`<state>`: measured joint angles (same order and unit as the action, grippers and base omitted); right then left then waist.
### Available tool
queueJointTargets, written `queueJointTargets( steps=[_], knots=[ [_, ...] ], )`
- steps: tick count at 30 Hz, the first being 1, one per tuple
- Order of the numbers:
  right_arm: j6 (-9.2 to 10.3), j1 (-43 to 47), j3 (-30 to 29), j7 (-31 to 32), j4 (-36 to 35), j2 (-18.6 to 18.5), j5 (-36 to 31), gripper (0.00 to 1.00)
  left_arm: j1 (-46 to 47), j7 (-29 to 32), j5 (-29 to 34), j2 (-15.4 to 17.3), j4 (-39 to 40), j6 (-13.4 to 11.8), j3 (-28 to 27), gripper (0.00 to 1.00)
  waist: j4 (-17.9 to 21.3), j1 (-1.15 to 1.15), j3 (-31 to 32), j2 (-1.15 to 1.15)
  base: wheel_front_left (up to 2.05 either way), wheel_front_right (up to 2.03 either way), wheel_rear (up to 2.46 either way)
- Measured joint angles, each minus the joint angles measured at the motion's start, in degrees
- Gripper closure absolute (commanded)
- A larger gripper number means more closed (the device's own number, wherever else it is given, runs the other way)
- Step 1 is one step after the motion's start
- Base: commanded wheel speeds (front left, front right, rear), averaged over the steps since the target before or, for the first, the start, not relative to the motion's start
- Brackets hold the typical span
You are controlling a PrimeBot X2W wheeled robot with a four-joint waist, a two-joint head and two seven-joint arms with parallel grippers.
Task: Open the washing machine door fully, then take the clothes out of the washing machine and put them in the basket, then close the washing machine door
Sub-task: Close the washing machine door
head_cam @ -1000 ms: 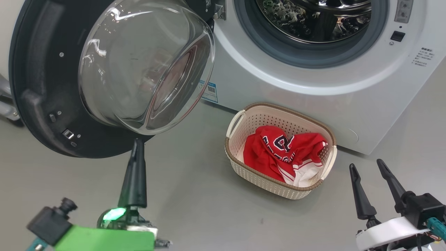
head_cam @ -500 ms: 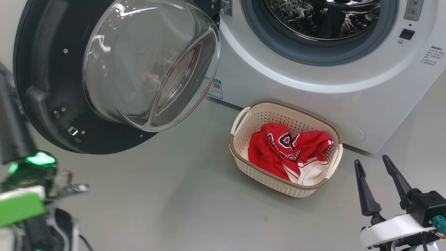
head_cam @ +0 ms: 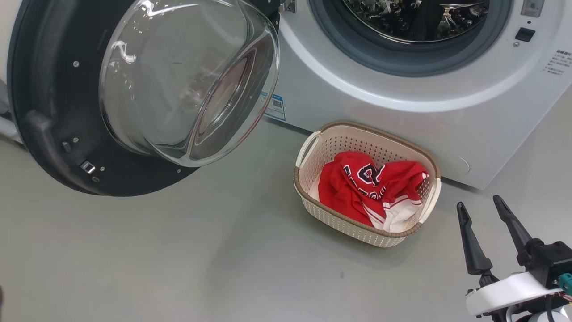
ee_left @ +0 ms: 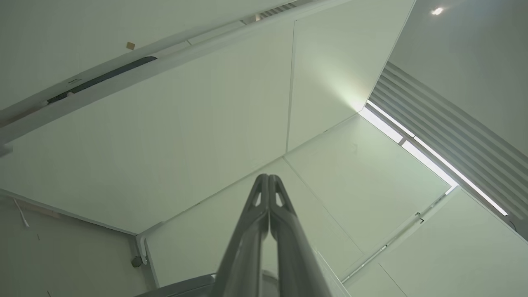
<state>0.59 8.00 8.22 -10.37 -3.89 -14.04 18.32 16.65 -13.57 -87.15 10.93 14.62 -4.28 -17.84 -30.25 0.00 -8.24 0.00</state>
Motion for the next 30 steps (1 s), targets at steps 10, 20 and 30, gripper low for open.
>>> queueJointTargets(
  steps=[10, 20, 30],
  knots=[
    [-1.03, -0.47, 0.38, 1.08, -1.40, -1.55, -0.43, 0.00, 5.43, 7.03, -5.65, 5.41, -13.18, -2.59, -1.88, 1.00, 1.36, 0.00, -1.79, 0.00, 0.00, 0.00, 0.00],
    [-1.64, -0.53, 0.07, 2.02, -2.80, -2.86, -0.57, 0.00, 5.33, 13.54, -8.88, 7.49, -25.73, -3.08, 0.42, 1.00, 3.30, 0.00, -3.81, 0.00, 0.00, 0.00, 0.00],
    [-1.69, -0.59, -1.15, 2.50, -3.57, -4.22, -0.56, 0.00, 5.39, 18.30, -8.95, 8.25, -32.61, -3.08, 5.23, 1.00, 4.33, 0.00, -6.05, 0.00, 0.00, 0.00, 0.00]
  ],
)
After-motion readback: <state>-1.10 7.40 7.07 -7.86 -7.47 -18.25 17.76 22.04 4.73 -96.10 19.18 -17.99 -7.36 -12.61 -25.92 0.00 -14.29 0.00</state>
